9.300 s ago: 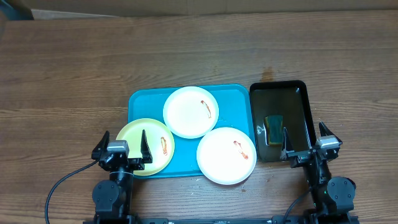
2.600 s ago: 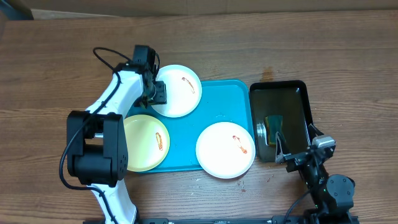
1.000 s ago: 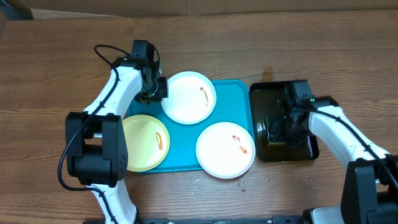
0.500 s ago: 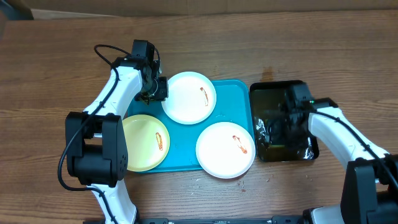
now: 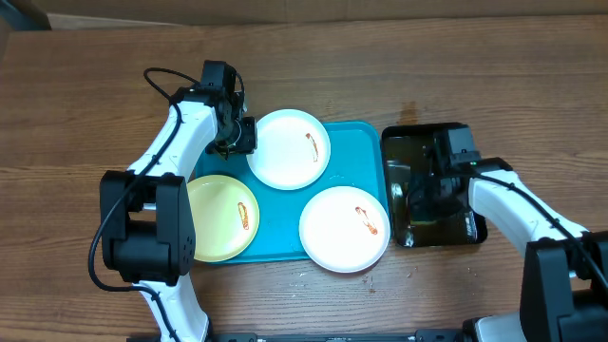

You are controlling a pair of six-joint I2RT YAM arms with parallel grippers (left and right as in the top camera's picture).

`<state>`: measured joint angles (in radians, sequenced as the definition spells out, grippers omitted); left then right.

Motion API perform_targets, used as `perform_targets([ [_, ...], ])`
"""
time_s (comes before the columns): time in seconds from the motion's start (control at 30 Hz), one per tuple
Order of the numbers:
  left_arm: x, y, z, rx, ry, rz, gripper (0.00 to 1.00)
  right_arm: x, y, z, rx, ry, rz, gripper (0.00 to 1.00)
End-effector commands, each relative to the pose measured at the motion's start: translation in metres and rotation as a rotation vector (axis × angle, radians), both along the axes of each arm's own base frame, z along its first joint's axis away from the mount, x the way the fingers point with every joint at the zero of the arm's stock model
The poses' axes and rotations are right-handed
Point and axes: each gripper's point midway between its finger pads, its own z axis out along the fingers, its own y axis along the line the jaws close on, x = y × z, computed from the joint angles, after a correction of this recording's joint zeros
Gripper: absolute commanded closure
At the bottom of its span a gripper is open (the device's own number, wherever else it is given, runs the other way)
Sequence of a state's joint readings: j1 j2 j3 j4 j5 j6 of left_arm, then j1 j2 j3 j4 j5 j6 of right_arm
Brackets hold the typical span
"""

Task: Clean dirty plates on tray and stack at the side
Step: 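Reach the right gripper into the black tray and grasp the sponge, then lift the wet sponge out of the black tray with the right gripper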

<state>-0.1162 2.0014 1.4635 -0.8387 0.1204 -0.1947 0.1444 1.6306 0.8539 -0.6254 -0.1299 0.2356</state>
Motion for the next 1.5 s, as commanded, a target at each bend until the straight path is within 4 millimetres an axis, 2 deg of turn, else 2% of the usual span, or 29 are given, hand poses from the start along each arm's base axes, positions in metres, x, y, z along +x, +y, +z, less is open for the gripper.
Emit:
perform_targets([
  [0.0, 0.006, -0.003, 0.006, -0.006, -0.023, -0.019, 0.67, 0.008, 0.000, 0.000, 0.005, -0.035, -0.008, 0.96],
  [0.03, 0.006, -0.003, 0.006, -0.006, -0.023, -0.019, 0.67, 0.011, 0.000, 0.001, 0.005, -0.044, -0.008, 0.96],
  [0.07, 0.006, -0.003, 0.006, -0.006, -0.023, -0.019, 0.67, 0.012, 0.000, 0.001, 0.002, -0.050, -0.009, 0.89],
  [0.1, 0.006, -0.003, 0.006, -0.006, -0.023, -0.019, 0.66, 0.013, 0.000, 0.001, 0.004, -0.053, -0.009, 0.49],
  [0.13, 0.006, -0.003, 0.006, -0.006, -0.024, -0.018, 0.65, 0.012, 0.000, 0.001, 0.003, -0.052, -0.009, 0.32],
  [0.17, 0.006, -0.003, 0.006, -0.006, -0.023, -0.019, 0.65, 0.011, 0.000, 0.001, 0.003, -0.047, -0.009, 0.28],
  [0.2, 0.006, -0.003, 0.006, -0.006, -0.023, -0.019, 0.64, 0.009, -0.001, 0.000, 0.001, -0.036, -0.009, 0.27],
  [0.27, 0.006, -0.003, 0.006, -0.006, -0.022, -0.019, 0.64, 0.002, -0.002, -0.002, -0.001, -0.005, -0.020, 0.32],
  [0.33, 0.005, -0.003, 0.005, -0.006, -0.020, -0.019, 0.64, -0.007, -0.003, -0.004, -0.001, 0.031, -0.041, 0.47],
  [0.37, 0.004, -0.003, 0.004, -0.006, -0.017, -0.019, 0.64, -0.009, -0.003, -0.005, -0.002, 0.042, -0.051, 0.64],
  [0.4, 0.004, -0.003, 0.004, -0.006, -0.016, -0.018, 0.64, -0.011, -0.003, -0.006, -0.002, 0.051, -0.056, 0.93],
  [0.43, 0.004, -0.003, 0.004, -0.006, -0.016, -0.018, 0.64, -0.011, -0.003, -0.006, -0.002, 0.052, -0.056, 0.96],
  [0.53, 0.005, -0.003, 0.004, -0.006, -0.023, -0.018, 0.68, -0.006, -0.005, -0.001, -0.011, 0.039, -0.057, 0.96],
  [0.7, 0.010, -0.003, 0.005, -0.009, -0.043, -0.018, 0.67, 0.003, -0.004, 0.035, -0.014, 0.048, -0.055, 0.96],
  [0.8, 0.011, -0.003, 0.004, -0.010, -0.044, -0.012, 0.67, 0.000, -0.004, 0.051, -0.021, 0.086, -0.055, 0.96],
  [1.0, 0.007, -0.002, -0.009, -0.002, -0.020, -0.010, 0.63, -0.006, -0.006, 0.051, -0.035, 0.106, -0.021, 0.96],
  [1.1, 0.008, -0.002, -0.011, -0.002, -0.026, -0.010, 0.72, -0.007, -0.006, 0.051, -0.045, 0.099, 0.031, 0.96],
  [1.17, 0.010, -0.003, -0.011, -0.006, -0.032, -0.010, 0.87, -0.008, -0.007, 0.055, -0.048, 0.106, 0.045, 0.96],
  [1.23, 0.009, -0.003, -0.011, -0.009, -0.028, 0.004, 0.91, -0.004, -0.007, 0.070, -0.047, 0.104, 0.040, 0.96],
  [1.33, 0.008, -0.004, -0.011, -0.009, -0.024, 0.005, 0.87, 0.006, -0.006, 0.108, -0.043, 0.068, 0.039, 0.96],
  [1.47, 0.005, -0.006, -0.014, -0.007, -0.013, -0.001, 0.76, 0.003, -0.006, 0.145, -0.041, 0.052, 0.037, 0.96],
])
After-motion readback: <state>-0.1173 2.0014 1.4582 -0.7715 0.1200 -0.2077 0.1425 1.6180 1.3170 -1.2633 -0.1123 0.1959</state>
